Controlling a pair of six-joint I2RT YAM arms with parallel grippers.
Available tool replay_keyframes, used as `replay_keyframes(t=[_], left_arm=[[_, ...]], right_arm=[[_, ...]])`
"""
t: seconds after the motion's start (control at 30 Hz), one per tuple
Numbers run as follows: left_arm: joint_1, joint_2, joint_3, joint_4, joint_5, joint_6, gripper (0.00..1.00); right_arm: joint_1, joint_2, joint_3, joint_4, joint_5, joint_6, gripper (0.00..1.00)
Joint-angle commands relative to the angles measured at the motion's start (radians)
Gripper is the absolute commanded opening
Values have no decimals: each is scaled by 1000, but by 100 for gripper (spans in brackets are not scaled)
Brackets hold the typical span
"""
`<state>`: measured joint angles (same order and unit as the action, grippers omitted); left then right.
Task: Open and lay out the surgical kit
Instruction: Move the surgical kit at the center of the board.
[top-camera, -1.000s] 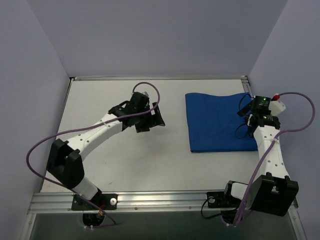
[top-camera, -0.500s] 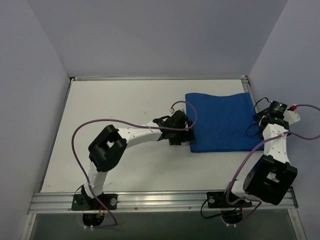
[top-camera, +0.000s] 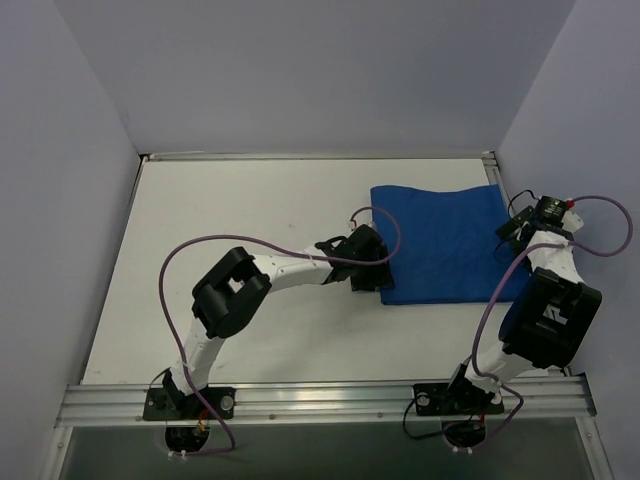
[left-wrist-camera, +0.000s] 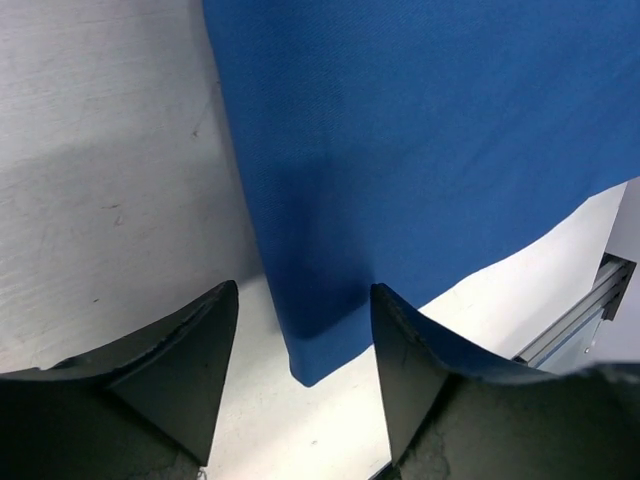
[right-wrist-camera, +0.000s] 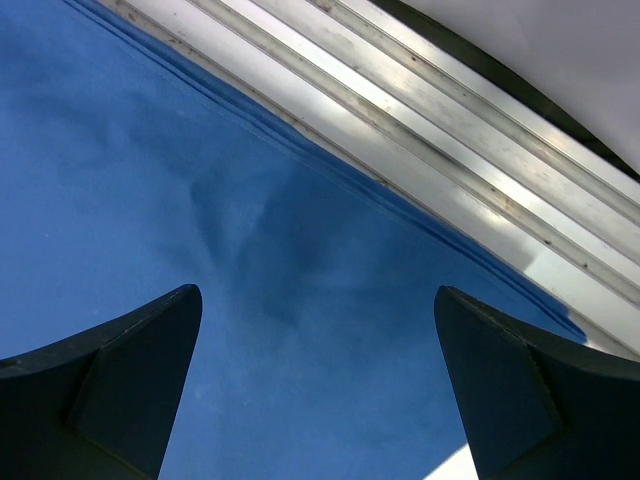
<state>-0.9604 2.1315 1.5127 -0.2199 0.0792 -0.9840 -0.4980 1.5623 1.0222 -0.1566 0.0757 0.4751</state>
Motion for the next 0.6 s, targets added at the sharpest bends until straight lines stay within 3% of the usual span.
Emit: replay_keyframes(t=[0.0,0.3,0.5,0.57], left_arm=[[-1,18,50,80,24,7,63],[-1,56,58,112,47,-1,41],[-1,56,46,129,50,-2,27],[-1,54,40,134,50,-4,16]], right_arm=[[-8,25,61,26,-4,-26,96],[-13,102,65,65,21,-18,94],[-13,153,61,86,-4,-9,84],[-13,166,58,97,-20,-10,78]])
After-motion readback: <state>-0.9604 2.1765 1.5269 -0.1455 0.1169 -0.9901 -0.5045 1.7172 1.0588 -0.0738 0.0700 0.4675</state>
